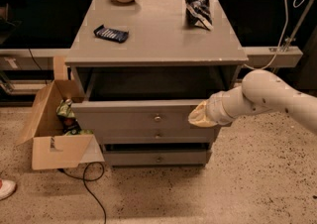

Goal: Close top drawer

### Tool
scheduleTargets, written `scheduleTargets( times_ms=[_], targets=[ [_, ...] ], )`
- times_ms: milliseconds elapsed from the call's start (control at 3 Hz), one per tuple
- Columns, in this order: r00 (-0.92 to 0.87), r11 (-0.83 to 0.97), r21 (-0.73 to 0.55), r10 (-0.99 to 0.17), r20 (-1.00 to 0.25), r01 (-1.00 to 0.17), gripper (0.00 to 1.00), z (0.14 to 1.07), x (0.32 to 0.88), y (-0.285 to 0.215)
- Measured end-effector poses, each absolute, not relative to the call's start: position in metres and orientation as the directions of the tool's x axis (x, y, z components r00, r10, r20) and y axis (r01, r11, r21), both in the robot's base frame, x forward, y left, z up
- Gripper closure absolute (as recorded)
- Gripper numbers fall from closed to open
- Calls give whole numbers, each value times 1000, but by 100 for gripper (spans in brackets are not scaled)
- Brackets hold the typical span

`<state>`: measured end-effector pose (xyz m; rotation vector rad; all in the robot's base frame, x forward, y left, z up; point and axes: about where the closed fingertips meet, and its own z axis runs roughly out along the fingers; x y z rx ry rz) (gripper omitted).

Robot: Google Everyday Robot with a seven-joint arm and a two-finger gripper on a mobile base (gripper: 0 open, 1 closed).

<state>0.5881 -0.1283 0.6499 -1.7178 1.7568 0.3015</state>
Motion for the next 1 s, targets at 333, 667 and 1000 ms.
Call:
scheduleTargets(
  times_ms=[333,667,1000],
  targets=[
    [97,110,-301,-797,-597,-947,100,653,620,-114],
    [99,112,-305,-795,-598,-946,100,653,623,-112],
    [95,127,-313,-790,-606,-941,100,653,650,-107]
  ],
)
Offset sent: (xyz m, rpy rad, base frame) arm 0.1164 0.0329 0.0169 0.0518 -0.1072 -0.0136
